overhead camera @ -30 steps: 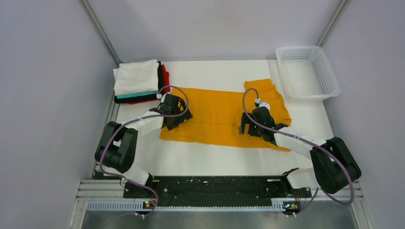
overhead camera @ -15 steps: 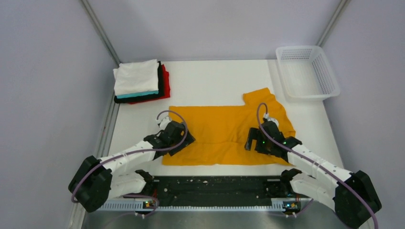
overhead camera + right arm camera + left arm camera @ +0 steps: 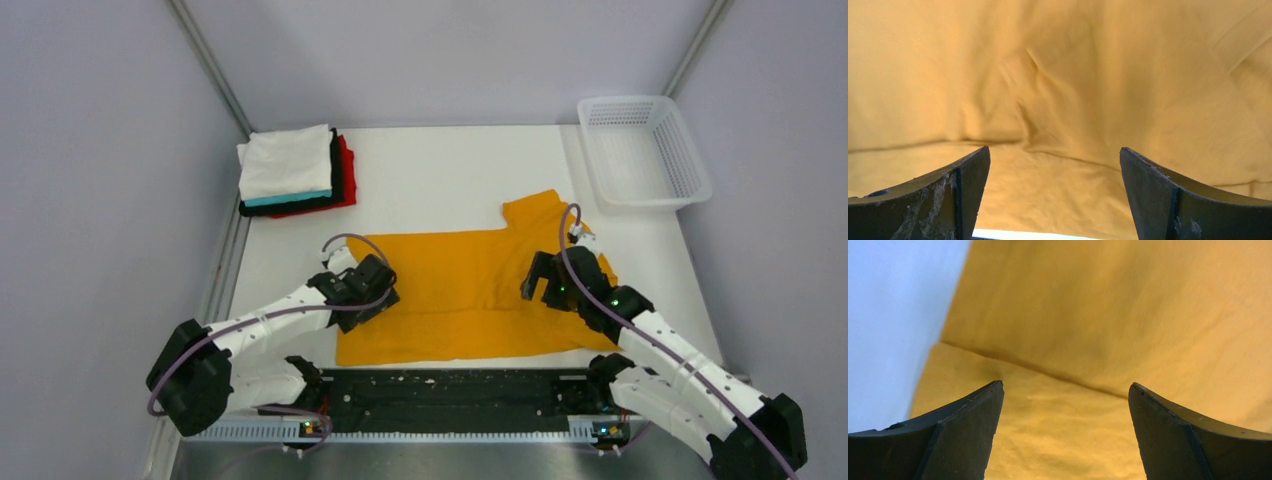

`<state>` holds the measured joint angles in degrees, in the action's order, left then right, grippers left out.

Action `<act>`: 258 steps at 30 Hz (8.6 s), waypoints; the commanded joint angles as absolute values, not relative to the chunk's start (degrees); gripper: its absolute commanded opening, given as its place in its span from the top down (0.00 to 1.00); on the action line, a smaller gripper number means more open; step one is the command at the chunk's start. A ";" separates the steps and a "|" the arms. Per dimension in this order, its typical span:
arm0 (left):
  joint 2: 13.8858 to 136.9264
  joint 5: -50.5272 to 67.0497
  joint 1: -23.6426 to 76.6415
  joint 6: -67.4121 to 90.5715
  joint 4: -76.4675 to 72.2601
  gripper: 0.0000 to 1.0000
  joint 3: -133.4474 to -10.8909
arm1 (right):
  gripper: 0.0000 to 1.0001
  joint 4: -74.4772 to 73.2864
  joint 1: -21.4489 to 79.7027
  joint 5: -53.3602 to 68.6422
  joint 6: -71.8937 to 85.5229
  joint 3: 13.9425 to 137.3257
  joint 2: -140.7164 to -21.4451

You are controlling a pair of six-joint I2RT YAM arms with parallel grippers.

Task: Fold and stack the t-shirts
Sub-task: Grab the side of the flattened tshirt furthest away from the robot with both arms, then fold the other side of the tshirt into a rectangle, then rotate the tshirt 90 degrees

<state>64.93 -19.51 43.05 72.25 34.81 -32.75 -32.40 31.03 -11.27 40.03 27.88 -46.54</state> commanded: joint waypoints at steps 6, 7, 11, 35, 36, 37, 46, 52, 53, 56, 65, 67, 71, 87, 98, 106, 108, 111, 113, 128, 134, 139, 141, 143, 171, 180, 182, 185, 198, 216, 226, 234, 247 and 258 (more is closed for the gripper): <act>72.55 -25.76 31.02 57.39 34.88 0.01 -50.16 | 0.01 -18.73 31.79 -21.17 34.50 34.33 -43.66; 73.77 -23.46 28.16 55.05 32.20 0.01 -51.04 | 0.01 -17.27 31.78 -21.34 33.49 34.35 -44.29; 81.80 -21.17 20.56 47.64 28.50 0.01 -57.26 | 0.01 -15.79 31.75 -27.34 31.70 35.39 -47.56; 105.92 -11.92 11.71 35.15 27.12 0.44 -69.26 | 0.01 -13.45 31.78 -27.01 24.53 32.77 -49.76; 105.78 -11.86 11.77 35.30 27.01 0.46 -68.76 | 0.01 -13.38 31.79 -27.16 24.52 32.71 -49.77; 105.72 -12.13 11.78 35.55 26.68 0.48 -68.11 | 0.01 -13.32 31.80 -27.29 24.47 32.70 -49.87; 108.66 -11.71 11.77 35.56 27.07 0.61 -68.79 | 0.01 -12.98 31.78 -26.26 24.32 32.46 -50.54; 108.76 -9.14 11.78 33.65 25.75 0.98 -67.70 | 0.01 -13.71 31.75 -26.04 24.10 33.09 -51.23; 108.56 -9.33 11.78 33.47 25.61 1.00 -67.30 | 0.01 -14.19 31.76 -25.99 24.21 33.43 -51.41; 106.92 -9.60 11.87 33.42 23.74 1.00 -65.21 | 0.01 -16.10 31.74 -25.59 24.62 34.91 -51.97; 101.13 -12.30 11.87 34.33 21.20 1.00 -61.44 | 0.01 -16.77 25.29 -22.01 29.00 47.50 -66.70; 100.14 -11.93 11.87 34.16 20.63 1.00 -61.11 | 0.03 -15.36 21.28 -17.14 29.15 52.26 -73.56; 99.53 -11.40 11.89 34.18 19.69 1.00 -60.65 | 0.05 -15.82 18.43 -19.53 26.19 65.97 -90.62; 98.05 -14.79 11.95 35.41 21.99 1.00 -61.15 | 0.30 -31.96 14.21 -21.38 21.68 102.62 -130.42; 98.00 -16.27 11.95 36.02 23.12 1.00 -61.58 | 0.37 -28.04 13.69 -21.48 26.51 91.37 -125.78; 97.97 -16.46 11.95 36.46 23.36 1.00 -61.53 | 0.47 -21.84 12.95 -19.30 28.39 84.25 -122.16; 98.03 -16.53 11.95 36.65 23.38 1.00 -61.61 | 0.58 -19.97 12.99 -16.80 29.49 82.71 -121.65; 97.99 -16.55 11.95 36.90 23.63 1.00 -61.69 | 0.97 -15.81 12.94 -13.15 31.29 79.22 -119.97; 97.91 -16.97 11.95 36.92 24.23 1.00 -61.85 | 1.00 -11.99 13.00 -10.74 31.71 76.36 -118.27; 106.74 -21.38 11.17 37.24 28.54 1.00 -74.56 | 1.00 -8.30 13.07 -16.16 20.37 88.84 -120.10; 108.53 -20.09 11.07 36.86 28.79 1.00 -77.54 | 1.00 -9.01 13.03 -15.25 18.83 91.79 -121.15; 104.25 -17.60 11.07 36.36 24.69 1.00 -71.61 | 1.00 -6.20 14.18 -14.71 18.72 83.48 -113.82; 102.13 -16.72 11.16 36.56 23.55 1.00 -69.44 | 1.00 -6.43 14.91 -15.05 19.35 79.91 -110.50; 99.61 -15.97 11.17 36.56 22.58 1.00 -67.15 | 1.00 -6.12 15.94 -15.48 19.87 75.74 -106.72; 67.03 -11.64 12.43 44.27 16.68 1.00 -36.27 | 1.00 -25.42 27.81 -19.92 29.75 40.20 -54.73; 61.20 -15.36 13.45 45.81 21.77 1.00 -34.89 | 1.00 -32.37 31.66 -19.28 31.31 40.26 -52.07; 60.78 -14.88 13.45 46.29 22.36 1.00 -33.78 | 1.00 -34.40 32.39 -20.44 32.37 40.25 -52.20; 60.30 -14.59 13.43 47.37 23.76 1.00 -31.92 | 1.00 -38.00 32.42 -22.41 34.89 39.89 -51.16; 49.64 -15.47 13.54 50.13 33.63 0.26 -33.39 | 0.48 -47.99 32.48 -20.12 45.09 35.31 -36.12; 69.78 -3.23 23.36 46.41 17.54 0.01 -39.62 | 0.05 -16.84 32.32 -18.77 37.12 34.55 -47.46; 75.77 -11.77 23.82 48.08 20.93 0.01 -39.71 | 0.03 -9.64 21.97 -14.11 39.83 35.85 -72.73; 75.12 -16.29 23.83 49.88 23.69 0.01 -38.25 | 0.03 -4.46 19.82 -13.56 40.41 25.90 -67.50; 68.82 -9.09 31.97 56.58 25.63 0.01 -31.17 | 0.03 1.77 17.58 -2.73 37.89 53.15 -100.82; 64.09 -3.47 41.69 73.40 16.65 0.01 -26.31 | 0.04 -13.16 17.59 -0.20 30.79 103.65 -137.02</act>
<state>64.29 -9.45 38.94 66.22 19.86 -28.42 -4.27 17.54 -2.83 33.41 92.29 -127.00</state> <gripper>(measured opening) 0.991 0.964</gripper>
